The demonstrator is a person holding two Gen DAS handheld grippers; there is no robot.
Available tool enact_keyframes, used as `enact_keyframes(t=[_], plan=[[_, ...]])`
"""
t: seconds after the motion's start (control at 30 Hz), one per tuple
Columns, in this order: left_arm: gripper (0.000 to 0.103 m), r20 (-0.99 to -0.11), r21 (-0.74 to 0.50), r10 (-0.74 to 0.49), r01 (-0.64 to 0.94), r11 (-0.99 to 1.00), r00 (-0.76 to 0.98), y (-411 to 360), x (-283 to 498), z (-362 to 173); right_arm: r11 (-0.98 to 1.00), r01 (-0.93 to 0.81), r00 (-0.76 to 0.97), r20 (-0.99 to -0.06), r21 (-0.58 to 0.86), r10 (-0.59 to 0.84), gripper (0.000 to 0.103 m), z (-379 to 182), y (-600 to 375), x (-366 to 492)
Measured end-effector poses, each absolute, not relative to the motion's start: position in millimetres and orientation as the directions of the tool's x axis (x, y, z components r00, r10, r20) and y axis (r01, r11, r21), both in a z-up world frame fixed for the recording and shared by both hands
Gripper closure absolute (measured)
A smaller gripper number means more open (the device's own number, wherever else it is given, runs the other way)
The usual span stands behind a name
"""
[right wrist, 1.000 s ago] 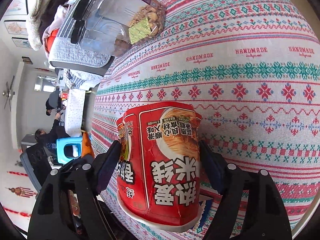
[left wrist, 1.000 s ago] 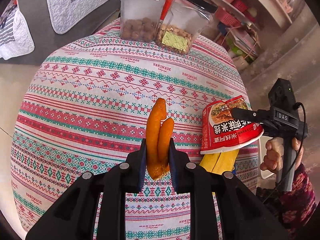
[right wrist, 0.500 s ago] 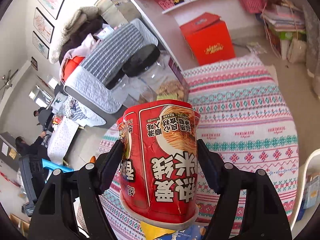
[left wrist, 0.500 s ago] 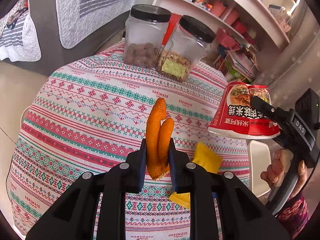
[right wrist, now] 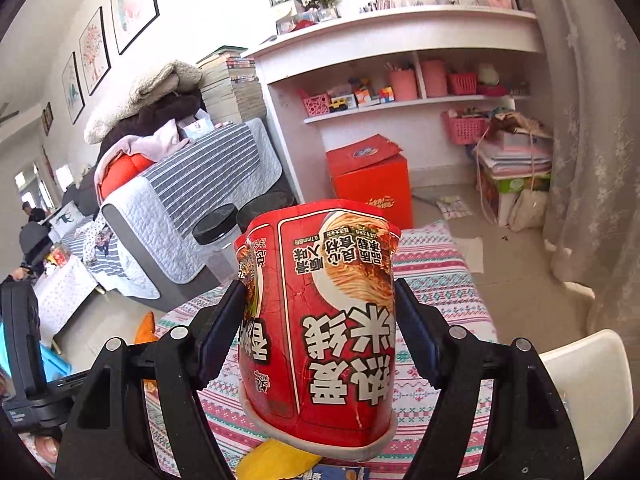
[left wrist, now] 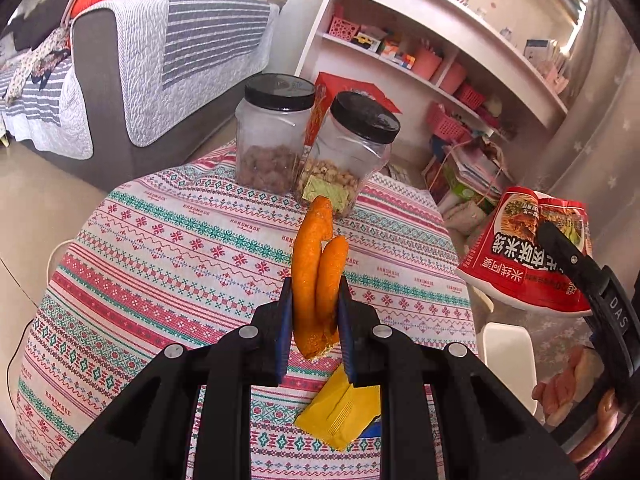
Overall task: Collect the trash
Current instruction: 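Carry the noodle cup and peels to the bin and release both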
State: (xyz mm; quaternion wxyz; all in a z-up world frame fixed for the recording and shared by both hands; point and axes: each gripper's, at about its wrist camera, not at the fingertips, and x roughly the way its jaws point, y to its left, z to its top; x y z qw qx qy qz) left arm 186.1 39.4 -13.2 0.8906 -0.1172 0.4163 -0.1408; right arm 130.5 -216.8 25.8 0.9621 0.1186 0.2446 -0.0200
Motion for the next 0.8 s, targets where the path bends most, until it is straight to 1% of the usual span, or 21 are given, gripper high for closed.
enact_keyframes(t=[0.1,0.23,0.37,0.53,0.63,0.8], plan=[[0.082,-0.689,-0.324,-0.348,0.158,0.933,0.636,34.2,182.5,-7.5,0.979,0.153,0.898,-0.433,0.136,-0.080,0.032,33.8,-216.0,115.1],[0.082,-0.666,-0.320,-0.346,0.166,0.933,0.661,23.6,177.0,1.0,0.977,0.196,0.912,-0.381,0.086,-0.150,0.032,42.3,-217.3,97.4],[0.082,-0.640,-0.257,-0.325,0.204,0.945,0.696,4.3,165.9,11.5,0.968,0.245,0.917,-0.336,0.046,-0.216,0.032,49.1,-219.8,79.8],[0.082,-0.610,-0.228,-0.331,0.241,0.943,0.720,-12.2,155.5,20.0,0.956,0.294,0.911,-0.304,0.007,-0.278,0.032,51.8,-229.1,62.3],[0.082,-0.611,-0.223,-0.339,0.255,0.941,0.716,-20.1,153.1,19.3,0.940,0.341,0.897,-0.293,-0.014,-0.330,0.032,52.3,-240.5,52.5],[0.082,-0.621,-0.219,-0.346,0.268,0.938,0.703,-33.6,149.4,15.1,0.900,0.433,0.853,-0.301,-0.045,-0.426,0.032,51.3,-271.8,39.4]])
